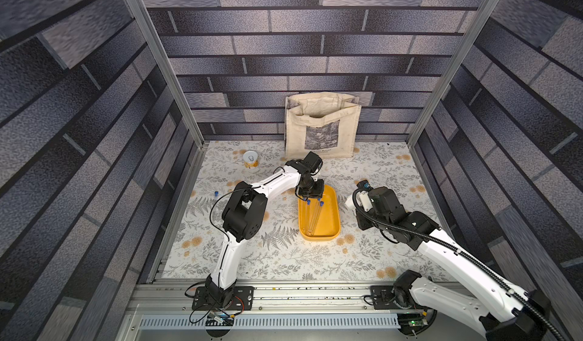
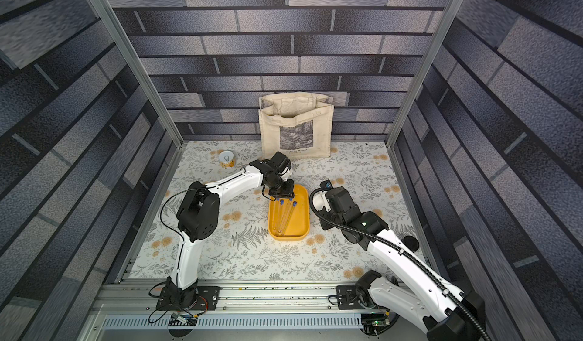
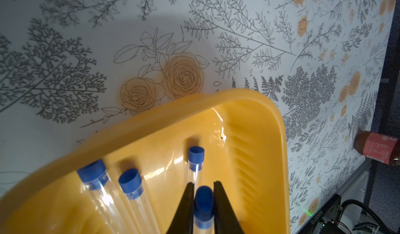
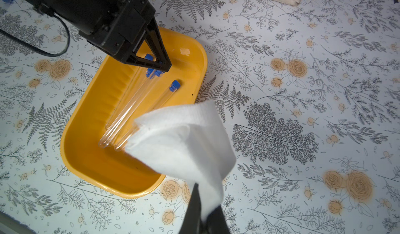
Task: Wipe the exteriors of test tubes
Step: Place the test tube in the storage box.
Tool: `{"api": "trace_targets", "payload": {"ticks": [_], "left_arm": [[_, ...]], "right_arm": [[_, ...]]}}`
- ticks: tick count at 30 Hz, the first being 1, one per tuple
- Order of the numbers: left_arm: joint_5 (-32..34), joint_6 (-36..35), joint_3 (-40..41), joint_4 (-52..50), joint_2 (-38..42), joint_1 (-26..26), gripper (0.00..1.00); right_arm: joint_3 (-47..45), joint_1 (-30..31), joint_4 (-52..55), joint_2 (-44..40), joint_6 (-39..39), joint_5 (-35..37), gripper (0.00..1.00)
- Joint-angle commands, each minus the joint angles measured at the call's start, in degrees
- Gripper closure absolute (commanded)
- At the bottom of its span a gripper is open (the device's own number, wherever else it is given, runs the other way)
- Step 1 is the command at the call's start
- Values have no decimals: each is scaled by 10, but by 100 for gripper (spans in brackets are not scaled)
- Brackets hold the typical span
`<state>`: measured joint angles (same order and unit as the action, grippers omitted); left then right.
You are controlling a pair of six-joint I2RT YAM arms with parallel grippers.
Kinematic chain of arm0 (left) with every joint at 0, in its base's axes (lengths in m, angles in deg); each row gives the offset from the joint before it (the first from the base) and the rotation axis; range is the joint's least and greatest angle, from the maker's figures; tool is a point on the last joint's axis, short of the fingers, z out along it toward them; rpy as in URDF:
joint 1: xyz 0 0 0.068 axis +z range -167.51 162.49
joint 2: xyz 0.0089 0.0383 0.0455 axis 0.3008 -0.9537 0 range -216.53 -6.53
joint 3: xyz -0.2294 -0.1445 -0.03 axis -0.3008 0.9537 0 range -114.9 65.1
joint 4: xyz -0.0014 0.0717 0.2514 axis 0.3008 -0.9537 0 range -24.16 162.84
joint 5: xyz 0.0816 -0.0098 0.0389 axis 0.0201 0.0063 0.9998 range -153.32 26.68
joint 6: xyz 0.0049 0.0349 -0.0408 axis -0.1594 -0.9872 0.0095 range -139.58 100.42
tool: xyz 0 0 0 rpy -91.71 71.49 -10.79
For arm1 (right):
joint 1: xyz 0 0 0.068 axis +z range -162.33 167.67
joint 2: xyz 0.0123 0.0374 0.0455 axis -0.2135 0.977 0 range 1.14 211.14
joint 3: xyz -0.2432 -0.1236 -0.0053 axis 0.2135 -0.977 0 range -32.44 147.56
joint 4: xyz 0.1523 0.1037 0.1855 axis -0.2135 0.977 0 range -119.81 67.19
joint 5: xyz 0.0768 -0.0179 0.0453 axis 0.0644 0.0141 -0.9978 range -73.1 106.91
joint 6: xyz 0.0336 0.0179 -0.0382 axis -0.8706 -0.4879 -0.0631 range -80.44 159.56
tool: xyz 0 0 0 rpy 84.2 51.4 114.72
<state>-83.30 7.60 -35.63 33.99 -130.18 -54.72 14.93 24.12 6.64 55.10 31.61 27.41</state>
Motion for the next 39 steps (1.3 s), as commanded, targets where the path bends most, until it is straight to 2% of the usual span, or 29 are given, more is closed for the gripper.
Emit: {"api": "trace_targets", "payload": {"ticks": [1,12,20,26,29,33,39], "left_arm": [[13,-15,-20,-13,-15,-2,88],[14,-18,-30,-12,-27,-4,84],[15,-20,-28,-14,-24,-5,71],[16,-21,-28,-16,-15,-6,71],[20,-20,-21,-15,7,-7,70],[35,-16,6,-9,65,-3,62],[56,-10,68,-20,171,31,45]], "right_arm": [[-2,-2,26,-11,-7,4,100],[-1,-2,34,-17,-6,2,100],[-4,-2,27,-13,-8,-3,100],[-9,-2,26,-13,-8,-3,100],[-12,-2,21,-13,-10,-5,100],[-13,-2,6,-8,-4,-12,100],[-15,-2,-37,20,3,-68,100]]}}
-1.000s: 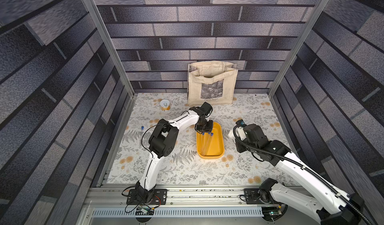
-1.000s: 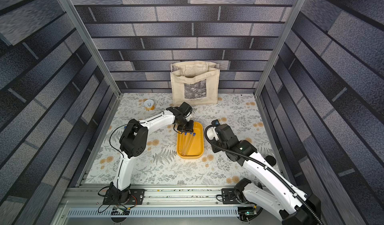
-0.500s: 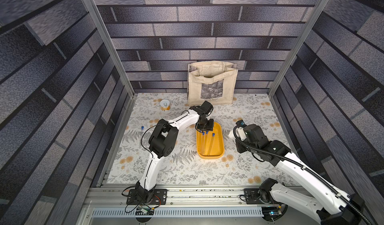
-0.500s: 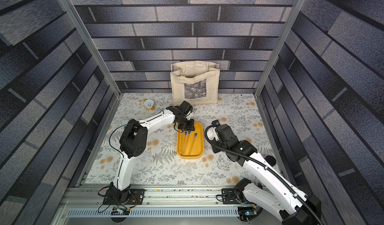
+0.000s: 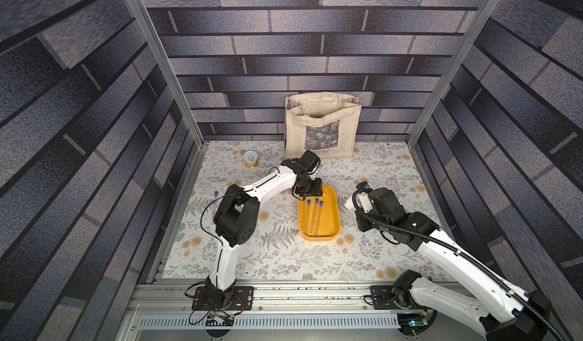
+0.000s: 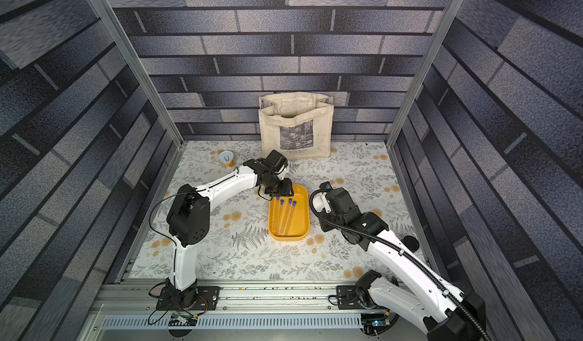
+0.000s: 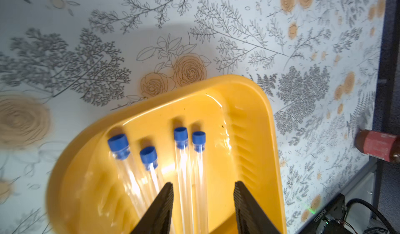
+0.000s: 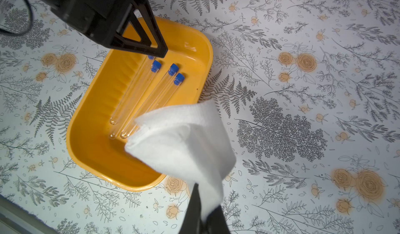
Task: Wipe the exteriors of test tubes
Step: Place the test tube in the storage box, then pick up the test tube at the center of the board.
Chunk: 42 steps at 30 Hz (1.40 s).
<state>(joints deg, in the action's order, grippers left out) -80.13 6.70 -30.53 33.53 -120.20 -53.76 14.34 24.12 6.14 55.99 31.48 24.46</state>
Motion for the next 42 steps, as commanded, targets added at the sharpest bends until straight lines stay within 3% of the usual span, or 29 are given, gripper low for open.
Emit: {"api": "trace_targets", "payload": {"ticks": [1,6,9,10,15,22,28,31,35,42], "left_arm": [[33,-3,29,-23,88,31,40],[41,-14,94,-44,154,98,20],[49,-22,137,-54,188,145,1],[53,-26,150,-57,199,162,0],[57,-50,193,-71,227,255,0],[180,-113,165,-147,181,353,0],[174,-153,159,-137,143,438,0],[202,-174,170,-94,137,463,0],[162,-221,209,-5,145,495,0],[173,-245,156,10,81,511,0]], "right_arm": [[-10,-3,-44,17,4,-57,100],[-9,-2,-100,58,-13,-160,100],[-1,-1,-119,90,-32,-215,100],[2,-1,-123,101,-38,-234,100],[-7,7,-161,127,-65,-271,100],[-31,43,-208,134,-86,-279,100],[-68,58,-245,101,-101,-279,100],[-92,58,-260,74,-103,-275,100],[-117,58,-265,45,-103,-271,100],[-142,58,-254,-8,-102,-261,100]]}}
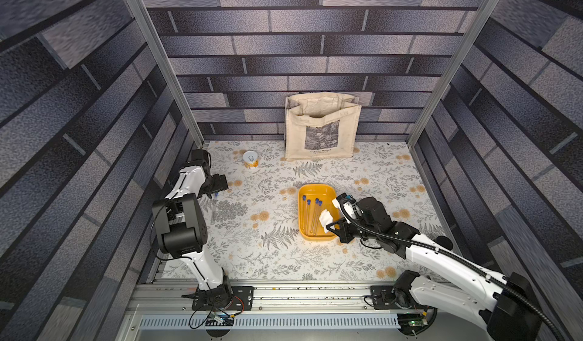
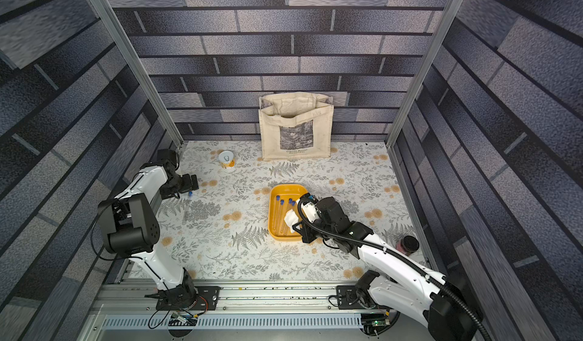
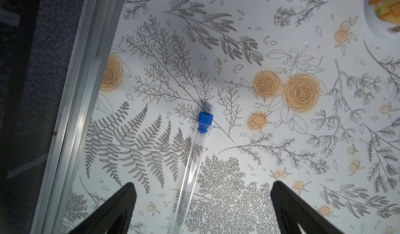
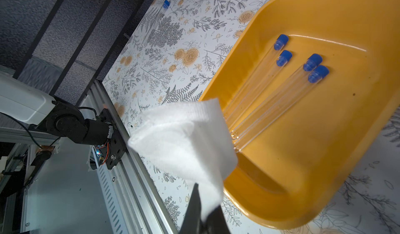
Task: Wipe the exteriors of test tubes
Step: Pick up the test tube at the center of the board.
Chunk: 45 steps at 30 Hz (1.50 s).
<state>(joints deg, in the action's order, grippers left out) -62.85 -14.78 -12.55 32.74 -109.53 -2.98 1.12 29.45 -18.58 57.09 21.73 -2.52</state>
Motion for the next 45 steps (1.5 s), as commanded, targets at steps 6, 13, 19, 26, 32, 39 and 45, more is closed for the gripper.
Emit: {"api": "trace_targets", "payload": {"ticks": [6,13,19,26,32,39,45], "left_arm": [[-20,-42,-81,-12,-100,18,0],[-33,-49,-99,-9,-151,29,17],[-34,-57,-115,-13,-174,29,36],[-27,-64,-115,-18,-183,20,52],[-35,-66,-102,-15,-181,19,57],[-46,-68,-71,-1,-158,21,60],[-37,-63,-47,-6,-141,21,60]], "right_arm": [[-19,5,10,-51,2,35,100],[-13,5,16,-49,9,41,100],[-16,5,28,-55,10,47,100],[-20,5,35,-58,10,54,100],[-21,5,33,-53,10,52,100],[-25,5,29,-53,11,53,100],[-26,5,27,-52,12,48,100]]}}
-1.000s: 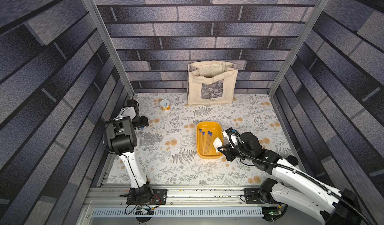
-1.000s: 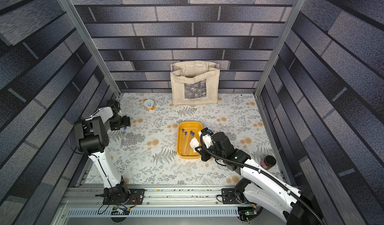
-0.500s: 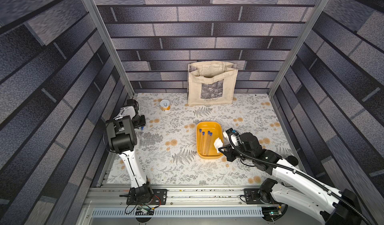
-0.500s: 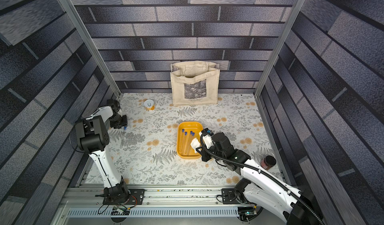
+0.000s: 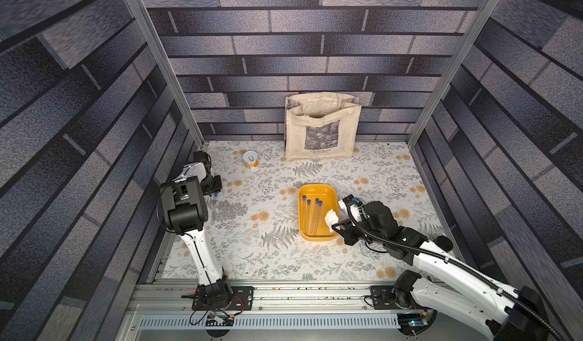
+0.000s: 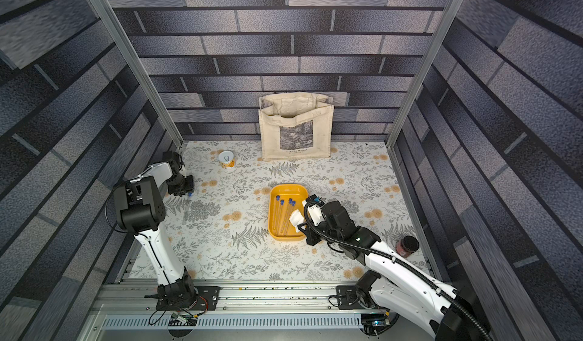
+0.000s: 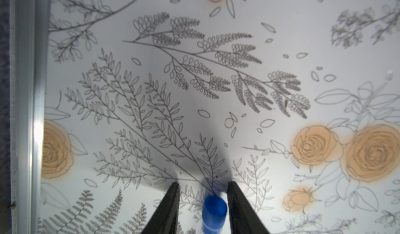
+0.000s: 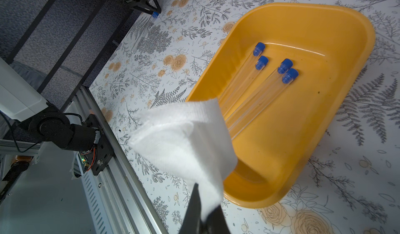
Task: Wipe the exteriors of test tubes
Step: Pick up the test tube at the center of the board.
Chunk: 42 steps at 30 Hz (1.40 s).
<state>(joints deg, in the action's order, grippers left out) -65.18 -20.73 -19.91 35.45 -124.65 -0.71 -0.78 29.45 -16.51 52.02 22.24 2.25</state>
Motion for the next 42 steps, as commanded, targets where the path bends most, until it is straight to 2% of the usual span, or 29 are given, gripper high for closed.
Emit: {"api": "trace_targets", "payload": {"ticks": [1,9,23,28,34,42], "left_arm": [[-11,-4,30,-35,12,-2,60],[-15,-6,36,-43,14,-2,60],[-13,2,31,-63,-5,-11,81],[-20,12,34,-67,11,-21,84],[-48,30,37,-70,70,-61,85],[-108,69,29,-82,152,-158,85]], "right_arm": [[-8,5,4,-2,7,1,100],[-17,5,4,-14,7,-2,100],[-23,5,-3,-20,8,2,100],[-24,5,0,-18,18,3,100],[-24,5,-5,-20,40,18,100],[30,4,19,6,89,53,100]]}}
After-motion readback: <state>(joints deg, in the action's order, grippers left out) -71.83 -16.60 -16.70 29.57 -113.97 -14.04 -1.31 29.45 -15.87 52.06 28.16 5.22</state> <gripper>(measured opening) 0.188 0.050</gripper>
